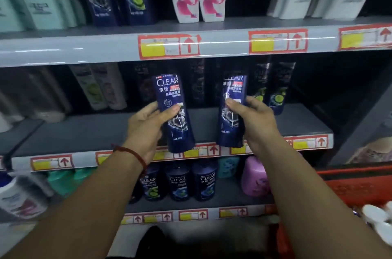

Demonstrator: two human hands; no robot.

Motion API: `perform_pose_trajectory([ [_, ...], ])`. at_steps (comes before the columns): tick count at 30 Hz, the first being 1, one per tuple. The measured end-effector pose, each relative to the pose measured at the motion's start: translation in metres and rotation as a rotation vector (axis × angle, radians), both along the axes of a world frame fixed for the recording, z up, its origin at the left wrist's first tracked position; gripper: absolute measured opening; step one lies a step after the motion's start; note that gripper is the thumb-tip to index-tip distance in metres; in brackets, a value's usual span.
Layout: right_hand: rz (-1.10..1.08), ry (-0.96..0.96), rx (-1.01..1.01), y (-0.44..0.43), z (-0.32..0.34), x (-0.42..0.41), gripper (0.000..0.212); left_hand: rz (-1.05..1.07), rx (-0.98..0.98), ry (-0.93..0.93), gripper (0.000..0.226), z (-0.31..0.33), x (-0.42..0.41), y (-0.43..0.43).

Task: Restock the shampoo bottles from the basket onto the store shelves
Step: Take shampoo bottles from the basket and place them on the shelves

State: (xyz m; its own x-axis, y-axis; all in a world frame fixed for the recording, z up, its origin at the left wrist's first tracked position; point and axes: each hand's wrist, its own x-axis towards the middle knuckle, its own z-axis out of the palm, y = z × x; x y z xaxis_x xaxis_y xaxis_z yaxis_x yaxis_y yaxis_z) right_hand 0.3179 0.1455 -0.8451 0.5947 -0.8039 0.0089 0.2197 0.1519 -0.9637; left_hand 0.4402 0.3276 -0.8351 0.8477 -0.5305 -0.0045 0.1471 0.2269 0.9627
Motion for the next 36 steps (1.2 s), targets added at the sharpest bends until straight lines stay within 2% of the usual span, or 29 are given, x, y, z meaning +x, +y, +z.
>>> perform_pose_trajectory([
  [7,0.043,0.09,-0.197,-0.024,0.0,0.028,0.009,-0.005,-0.076,-0.116,0.04,-0.021,0.024,-0.042],
  [11,0.063,0.119,-0.263,-0.041,-0.009,0.034,0.01,-0.002,-0.045,-0.15,0.031,-0.033,0.039,-0.068],
  [14,0.074,0.129,-0.323,-0.045,-0.014,0.034,0.02,0.018,0.008,-0.24,0.024,-0.042,0.046,-0.082],
  [17,0.124,0.144,-0.409,-0.051,-0.02,0.026,0.022,-0.004,0.042,-0.345,0.019,-0.046,0.048,-0.086],
  [21,0.15,0.181,-0.459,-0.051,-0.027,0.015,0.037,-0.092,0.071,-0.357,0.027,-0.049,0.051,-0.077],
  [25,0.102,0.367,-0.496,-0.048,-0.048,0.01,0.054,-0.06,0.341,-0.421,0.055,-0.061,0.045,-0.07],
  [29,0.021,0.525,-0.59,-0.044,-0.056,0.012,0.072,0.117,0.48,-0.474,0.039,-0.066,0.039,-0.073],
  [31,-0.034,0.552,-0.621,-0.045,-0.056,0.015,0.067,0.16,0.487,-0.484,0.033,-0.067,0.037,-0.077],
  [34,-0.061,0.569,-0.636,-0.046,-0.057,0.021,0.047,0.177,0.505,-0.487,0.031,-0.07,0.038,-0.082],
  [36,-0.082,0.595,-0.648,-0.046,-0.058,0.028,0.043,0.174,0.524,-0.51,0.03,-0.071,0.04,-0.086],
])
